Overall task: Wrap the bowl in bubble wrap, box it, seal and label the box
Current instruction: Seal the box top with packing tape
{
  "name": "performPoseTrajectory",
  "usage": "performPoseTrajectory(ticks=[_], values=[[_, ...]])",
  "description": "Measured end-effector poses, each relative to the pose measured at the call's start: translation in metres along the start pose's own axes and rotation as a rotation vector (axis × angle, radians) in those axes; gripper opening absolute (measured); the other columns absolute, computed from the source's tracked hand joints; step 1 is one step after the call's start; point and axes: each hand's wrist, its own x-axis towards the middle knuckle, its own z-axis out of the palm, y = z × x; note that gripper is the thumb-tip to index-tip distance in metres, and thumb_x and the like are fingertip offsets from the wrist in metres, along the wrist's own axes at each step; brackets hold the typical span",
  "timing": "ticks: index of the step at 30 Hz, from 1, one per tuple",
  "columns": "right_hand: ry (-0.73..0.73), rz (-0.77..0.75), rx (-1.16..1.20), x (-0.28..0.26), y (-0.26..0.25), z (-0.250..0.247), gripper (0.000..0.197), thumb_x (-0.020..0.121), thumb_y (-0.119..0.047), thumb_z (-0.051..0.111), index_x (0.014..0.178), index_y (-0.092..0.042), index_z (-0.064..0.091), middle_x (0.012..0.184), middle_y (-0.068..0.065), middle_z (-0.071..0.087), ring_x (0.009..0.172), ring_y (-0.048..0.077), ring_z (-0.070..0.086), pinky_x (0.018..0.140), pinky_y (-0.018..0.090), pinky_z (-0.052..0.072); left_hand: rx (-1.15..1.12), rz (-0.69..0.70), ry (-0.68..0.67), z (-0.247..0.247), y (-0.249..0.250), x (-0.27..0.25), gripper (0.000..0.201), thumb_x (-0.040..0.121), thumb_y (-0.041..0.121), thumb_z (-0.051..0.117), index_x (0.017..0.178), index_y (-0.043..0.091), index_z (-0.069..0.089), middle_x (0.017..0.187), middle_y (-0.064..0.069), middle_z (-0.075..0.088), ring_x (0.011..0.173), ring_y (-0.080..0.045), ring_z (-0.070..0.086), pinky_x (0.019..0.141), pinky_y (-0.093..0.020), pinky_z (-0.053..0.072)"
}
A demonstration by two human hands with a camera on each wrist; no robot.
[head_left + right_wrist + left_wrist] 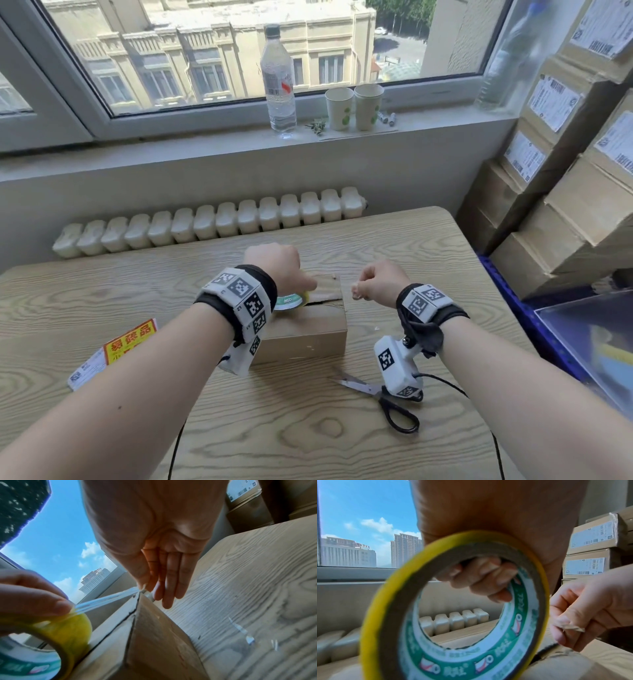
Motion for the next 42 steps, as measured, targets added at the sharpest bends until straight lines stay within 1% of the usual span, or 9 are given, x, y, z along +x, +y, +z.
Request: performPoseTrajectory(ticks=[7,12,27,29,31,33,37,40,42], values=[[-0.013,0.081,0.025,0.002,0.012,0.008,0.022,0.08,-0.012,0.069,0.058,-0.015,0.064,0.062,-0.004,0.067,0.062,0.004,0.059,0.072,0.026,0.052,0.084,0.006,-0.073,-0.003,0.015,0.003,0.036,0.079,0.045,0.055,0.058,0.018,0.045,0.058,0.005,0.049,0.052,-0.013,0.045,0.05,-0.021,0.033],[-0.019,0.098,0.015,0.004,0.011,0.018,0.024,0.082,-0.013,0.067,0.058,-0.013,0.062,0.075,0.008,0.074,0.083,0.018,0.07,0.084,0.036,0.056,0.041,0.002,-0.086,0.006,0.016,0.006,0.037,0.078,0.046,0.055,0.058,0.018,0.041,0.059,0.004,0.047,0.054,-0.015,0.045,0.051,-0.022,0.036],[-0.029,0.144,-0.149,0.006,0.0,0.033,0.024,0.078,-0.024,0.059,0.059,-0.013,0.068,0.07,0.007,0.074,0.066,0.019,0.068,0.068,0.027,0.056,-0.208,0.016,-0.069,0.009,0.011,0.01,0.035,0.074,0.038,0.056,0.052,0.018,0.036,0.052,0.004,0.036,0.053,-0.019,0.037,0.047,-0.021,0.025],[-0.024,0.16,-0.208,0.005,0.0,0.031,0.022,0.078,-0.032,0.061,0.067,-0.014,0.065,0.075,0.013,0.073,0.065,0.023,0.063,0.067,0.027,0.051,-0.209,0.016,-0.07,0.009,0.011,0.009,0.035,0.074,0.039,0.055,0.052,0.018,0.037,0.052,0.004,0.037,0.054,-0.019,0.038,0.047,-0.02,0.025],[-0.041,0.17,-0.249,0.006,0.003,0.03,0.039,0.077,-0.039,0.064,0.1,-0.008,0.07,0.096,0.013,0.074,0.083,0.026,0.069,0.08,0.033,0.054,-0.219,0.013,-0.072,0.009,0.01,0.008,0.036,0.075,0.04,0.056,0.052,0.018,0.038,0.052,0.004,0.038,0.053,-0.019,0.038,0.047,-0.019,0.025],[-0.08,0.137,-0.29,0.006,0.0,0.027,0.054,0.08,-0.038,0.064,0.127,-0.014,0.059,0.118,0.006,0.067,0.104,0.024,0.064,0.09,0.034,0.052,-0.225,0.012,-0.075,0.009,0.01,0.008,0.036,0.075,0.04,0.056,0.052,0.018,0.039,0.052,0.004,0.039,0.053,-0.019,0.039,0.047,-0.019,0.026],[-0.214,-0.047,-0.421,0.005,-0.024,0.022,0.046,0.08,-0.018,0.066,0.123,-0.016,0.05,0.123,0.008,0.059,0.107,0.026,0.057,0.088,0.037,0.051,-0.22,0.006,-0.074,0.009,0.01,0.008,0.034,0.074,0.039,0.056,0.053,0.019,0.038,0.052,0.004,0.038,0.052,-0.019,0.038,0.046,-0.019,0.025],[-0.312,-0.106,-0.535,0.003,-0.027,0.021,0.102,0.07,-0.013,0.076,0.15,-0.014,0.013,0.154,0.007,0.026,0.136,0.027,0.035,0.105,0.038,0.041,-0.211,0.0,-0.072,0.008,0.011,0.008,0.032,0.074,0.04,0.055,0.053,0.019,0.042,0.052,0.004,0.042,0.051,-0.018,0.04,0.046,-0.02,0.027],[-0.376,-0.152,-0.613,-0.003,-0.03,0.022,0.12,0.07,-0.013,0.077,0.151,-0.02,-0.011,0.16,0.002,-0.004,0.147,0.022,0.012,0.111,0.035,0.033,-0.211,-0.003,-0.072,0.007,0.011,0.008,0.032,0.075,0.041,0.054,0.054,0.018,0.044,0.053,0.004,0.044,0.052,-0.018,0.042,0.047,-0.021,0.029]])
